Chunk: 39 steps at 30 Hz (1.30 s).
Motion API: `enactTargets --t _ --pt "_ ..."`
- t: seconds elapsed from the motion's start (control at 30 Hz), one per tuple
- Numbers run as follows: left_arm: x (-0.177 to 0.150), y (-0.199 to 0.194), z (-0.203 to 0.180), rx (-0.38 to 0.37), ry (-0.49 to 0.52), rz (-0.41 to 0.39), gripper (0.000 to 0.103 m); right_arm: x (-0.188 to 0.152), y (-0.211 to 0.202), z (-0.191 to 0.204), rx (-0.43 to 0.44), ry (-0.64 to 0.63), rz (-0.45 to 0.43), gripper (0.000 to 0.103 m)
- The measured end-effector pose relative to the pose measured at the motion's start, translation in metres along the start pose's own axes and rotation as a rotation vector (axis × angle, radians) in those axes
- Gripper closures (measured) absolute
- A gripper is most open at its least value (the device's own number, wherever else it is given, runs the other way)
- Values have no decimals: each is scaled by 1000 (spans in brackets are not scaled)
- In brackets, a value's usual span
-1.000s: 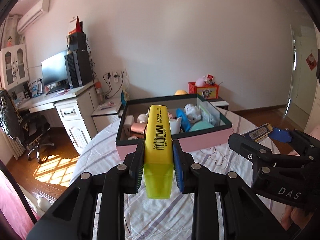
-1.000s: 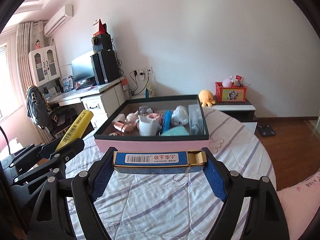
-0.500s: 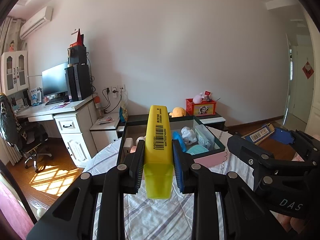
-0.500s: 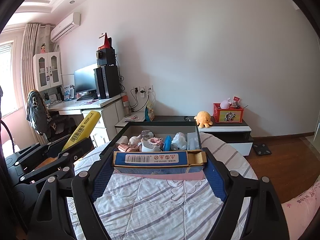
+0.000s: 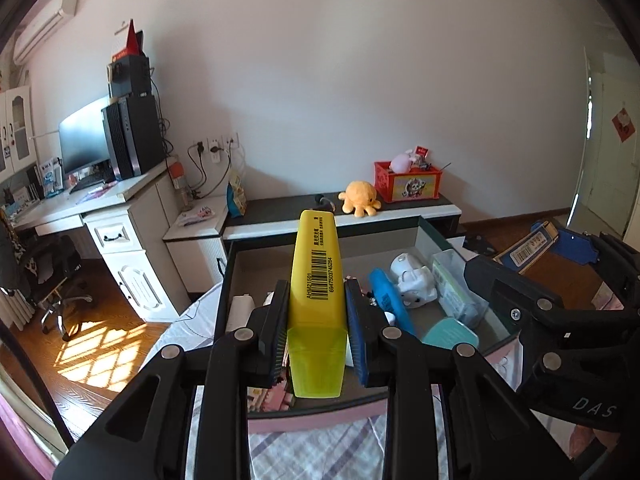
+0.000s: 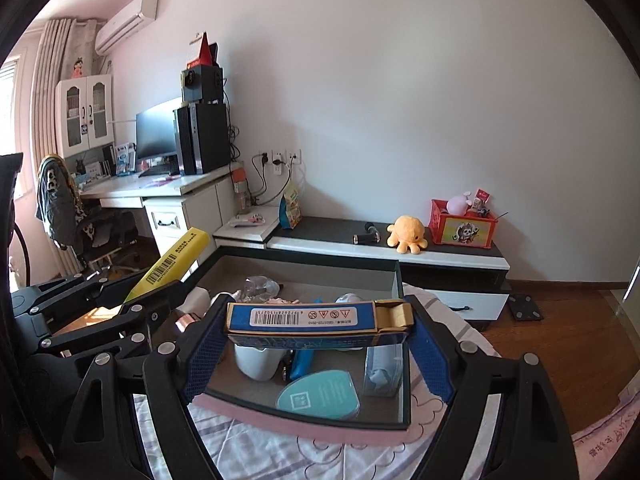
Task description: Organize rigid objects
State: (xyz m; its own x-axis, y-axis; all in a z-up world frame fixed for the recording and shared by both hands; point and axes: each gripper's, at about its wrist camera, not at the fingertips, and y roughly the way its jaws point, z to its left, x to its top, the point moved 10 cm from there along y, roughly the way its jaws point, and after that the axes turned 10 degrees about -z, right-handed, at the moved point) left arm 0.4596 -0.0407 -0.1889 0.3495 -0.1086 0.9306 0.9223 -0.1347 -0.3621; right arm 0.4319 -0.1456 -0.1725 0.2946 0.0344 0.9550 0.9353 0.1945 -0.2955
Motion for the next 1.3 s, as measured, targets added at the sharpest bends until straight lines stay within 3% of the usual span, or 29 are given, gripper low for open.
enactTargets --t 0.23,0.4,0.47,0.5,0.53,0.6,0.63,0.8,0.97,1.3 --pt "-31 74 14 7 -31 142 76 -35 73 -3 39 24 136 19" --pt "-36 80 18 18 -30 135 75 -38 78 -10 32 55 128 10" --pt "-33 74 20 21 -43 126 66 -36 73 -14 27 72 119 4" --pt "-30 70 23 31 -45 115 53 -34 68 -16 21 79 114 0" --pt "-27 63 25 45 -45 97 32 -30 63 -19 23 84 105 0" --pt "-17 42 32 82 -47 46 9 -21 43 -21 21 95 71 0" --pt "-12 30 32 84 -52 13 4 -17 32 -20 19 96 59 0" --pt "3 -30 30 80 -67 -54 0 3 -26 -12 -20 71 -17 0" --pt "12 -94 24 124 -45 -118 0 16 -87 -4 -75 34 -81 0" --pt "27 -221 3 130 -37 -266 0 31 -209 13 -110 21 -203 0"
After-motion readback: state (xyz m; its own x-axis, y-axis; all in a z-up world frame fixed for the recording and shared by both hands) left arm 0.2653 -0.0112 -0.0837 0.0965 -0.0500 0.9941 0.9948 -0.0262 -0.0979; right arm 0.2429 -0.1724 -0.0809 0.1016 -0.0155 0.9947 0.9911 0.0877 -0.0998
